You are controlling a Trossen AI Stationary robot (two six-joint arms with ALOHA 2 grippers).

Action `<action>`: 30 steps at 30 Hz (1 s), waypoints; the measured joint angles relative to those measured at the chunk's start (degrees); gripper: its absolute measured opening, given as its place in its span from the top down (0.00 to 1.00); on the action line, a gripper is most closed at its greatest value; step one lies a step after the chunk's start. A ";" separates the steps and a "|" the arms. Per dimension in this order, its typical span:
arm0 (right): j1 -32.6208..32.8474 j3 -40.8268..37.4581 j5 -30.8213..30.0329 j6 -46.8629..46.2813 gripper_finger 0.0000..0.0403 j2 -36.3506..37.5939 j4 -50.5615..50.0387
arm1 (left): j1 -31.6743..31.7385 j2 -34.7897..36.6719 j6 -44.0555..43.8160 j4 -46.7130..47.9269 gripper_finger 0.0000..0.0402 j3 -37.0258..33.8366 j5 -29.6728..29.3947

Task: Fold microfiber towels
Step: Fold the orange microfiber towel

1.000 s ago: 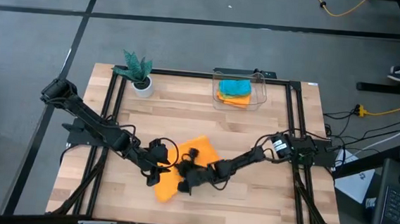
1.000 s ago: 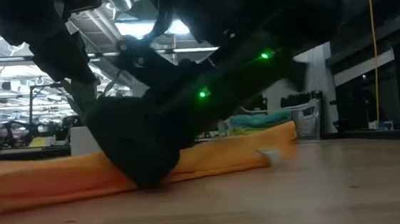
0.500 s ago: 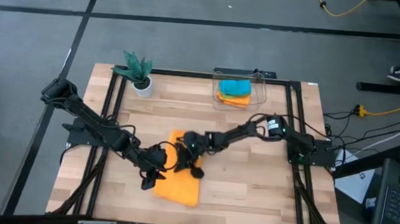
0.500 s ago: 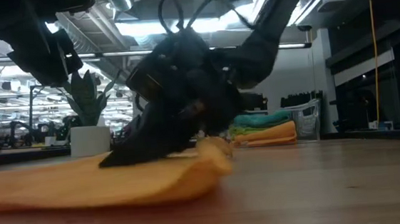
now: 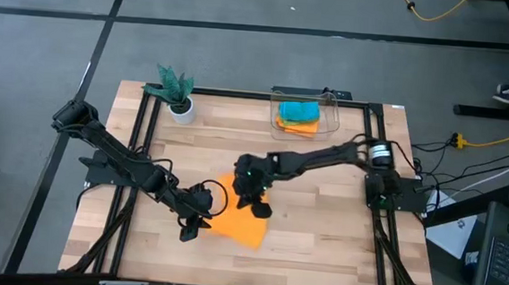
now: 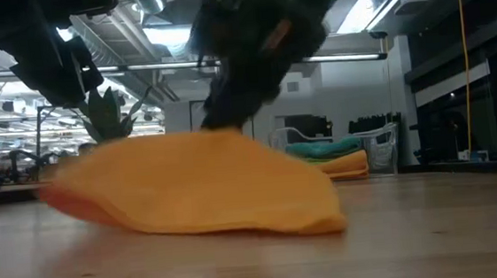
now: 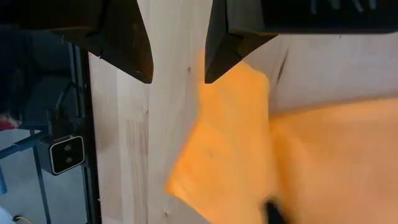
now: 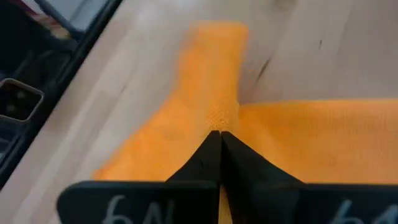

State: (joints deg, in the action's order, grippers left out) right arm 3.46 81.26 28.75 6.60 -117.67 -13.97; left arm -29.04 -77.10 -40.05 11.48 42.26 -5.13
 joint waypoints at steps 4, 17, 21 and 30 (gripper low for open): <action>2.85 0.01 -7.72 1.22 0.97 3.59 1.01 | 0.04 0.00 0.13 -0.07 0.66 0.00 -0.58; 8.35 -0.20 -12.20 -4.67 0.79 2.59 0.06 | 0.17 0.00 0.15 -0.09 0.66 0.00 -3.33; 9.08 -0.20 -12.17 -8.33 0.66 2.62 -0.61 | 0.17 0.00 0.15 -0.10 0.66 0.00 -4.91; 16.01 -0.09 -20.78 -14.90 0.58 1.43 1.57 | 3.84 -5.49 3.19 0.65 0.66 -0.02 -15.11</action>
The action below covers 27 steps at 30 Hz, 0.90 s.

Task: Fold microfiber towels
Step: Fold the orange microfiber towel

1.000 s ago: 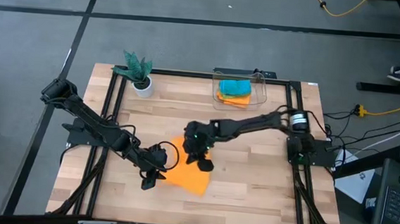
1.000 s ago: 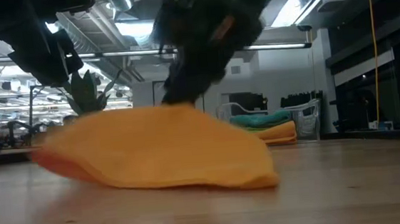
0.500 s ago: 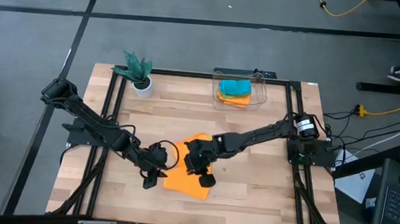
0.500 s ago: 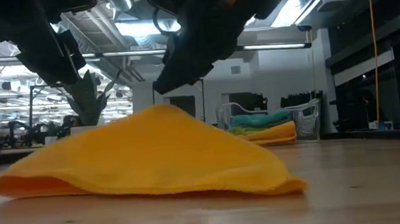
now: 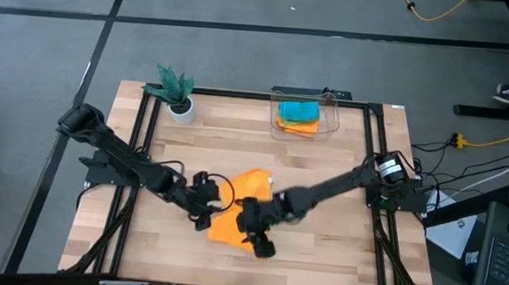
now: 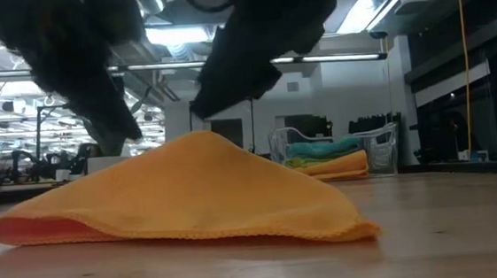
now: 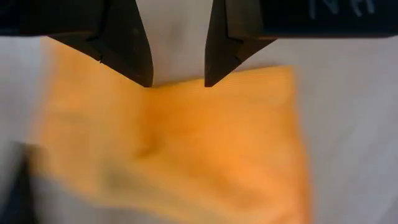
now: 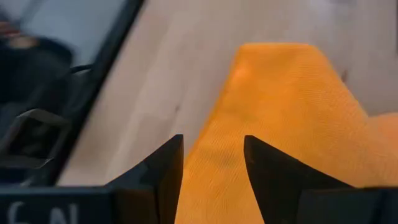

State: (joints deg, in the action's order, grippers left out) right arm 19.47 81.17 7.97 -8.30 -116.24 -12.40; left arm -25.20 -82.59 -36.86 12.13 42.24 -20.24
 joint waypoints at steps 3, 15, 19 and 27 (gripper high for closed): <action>2.55 0.00 -9.91 -2.24 0.59 -2.97 4.09 | 2.88 -4.06 -0.04 0.65 0.66 -0.04 -2.70; 5.01 0.27 -10.77 -11.52 0.60 -11.40 10.75 | 10.97 -13.67 4.96 0.37 0.66 0.30 -3.87; 5.68 0.33 -7.51 -12.48 0.60 -11.30 8.95 | 13.38 -12.67 8.67 3.47 0.66 0.04 -8.64; 6.73 0.22 -6.71 -12.41 0.60 -11.28 8.61 | 19.22 -11.87 12.15 9.87 0.66 -0.06 -13.07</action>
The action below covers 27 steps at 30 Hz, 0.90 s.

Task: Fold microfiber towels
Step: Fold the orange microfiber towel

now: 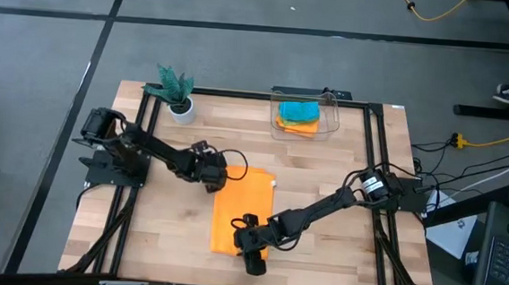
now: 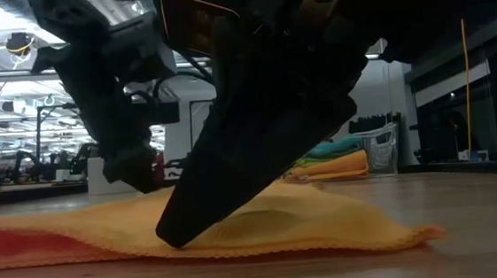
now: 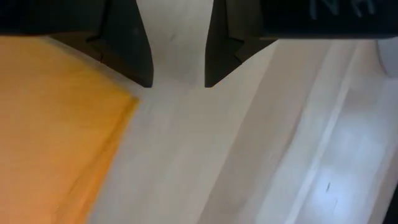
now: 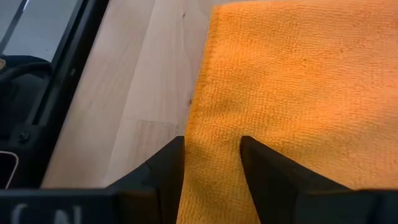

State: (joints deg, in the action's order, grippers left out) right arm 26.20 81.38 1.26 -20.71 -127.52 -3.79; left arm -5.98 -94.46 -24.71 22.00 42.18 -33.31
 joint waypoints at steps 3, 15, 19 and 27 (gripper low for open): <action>-0.06 0.34 -0.03 0.00 0.60 0.04 -0.29 | 0.01 2.20 0.04 4.47 0.66 1.13 0.07; 0.00 13.14 -2.08 7.25 0.60 3.14 -26.62 | -8.83 16.10 -9.82 15.77 0.66 9.54 24.17; -0.04 18.91 -3.45 11.18 0.60 6.02 -39.40 | -13.12 17.95 -13.94 13.12 0.66 9.54 24.62; -0.04 21.09 -18.07 10.73 0.60 14.26 -63.35 | -20.90 17.27 -15.67 4.53 0.66 9.54 23.99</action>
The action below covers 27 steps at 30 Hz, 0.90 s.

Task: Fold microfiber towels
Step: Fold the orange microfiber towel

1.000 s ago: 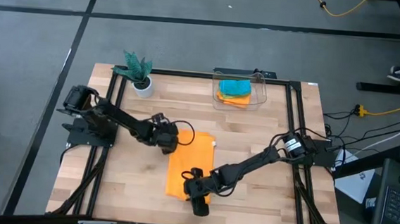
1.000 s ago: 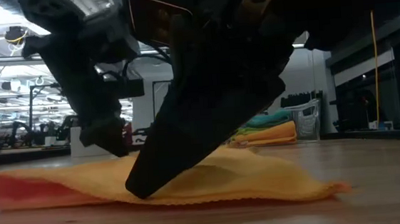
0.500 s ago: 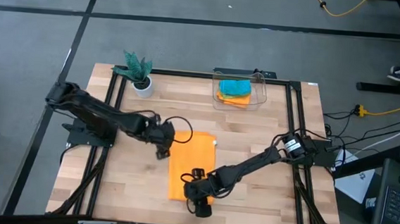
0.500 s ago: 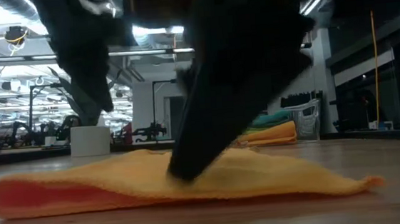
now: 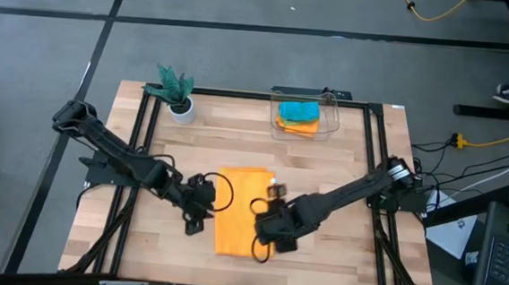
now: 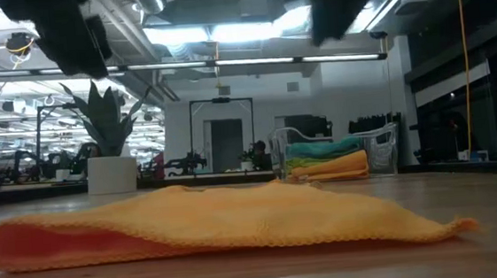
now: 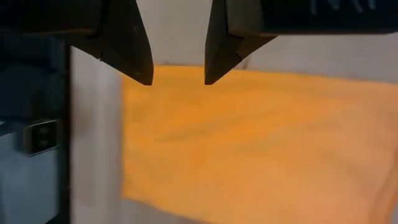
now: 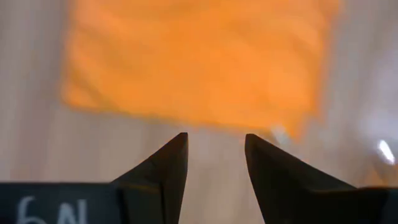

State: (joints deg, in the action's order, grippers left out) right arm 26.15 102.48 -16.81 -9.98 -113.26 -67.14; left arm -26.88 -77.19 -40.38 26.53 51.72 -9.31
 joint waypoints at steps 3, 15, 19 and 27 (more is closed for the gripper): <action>0.00 -0.20 -5.34 -4.82 0.60 4.18 -9.13 | -1.17 0.01 0.00 -3.99 0.66 0.00 -0.20; -1.39 -39.85 -12.10 -11.51 0.60 29.24 27.60 | -1.26 0.04 0.46 -6.41 0.66 0.00 -7.69; -5.03 -55.57 -12.64 -19.94 0.60 30.32 54.83 | -0.67 0.06 0.68 -4.64 0.66 0.00 -14.21; -13.25 -66.48 -10.24 -31.83 0.60 21.77 75.91 | 4.11 -0.17 2.01 0.41 0.66 -0.02 -11.97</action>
State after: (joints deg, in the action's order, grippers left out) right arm 12.90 35.99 -27.05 -41.80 -91.49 8.77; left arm -22.77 -77.36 -38.37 26.94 51.71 -21.28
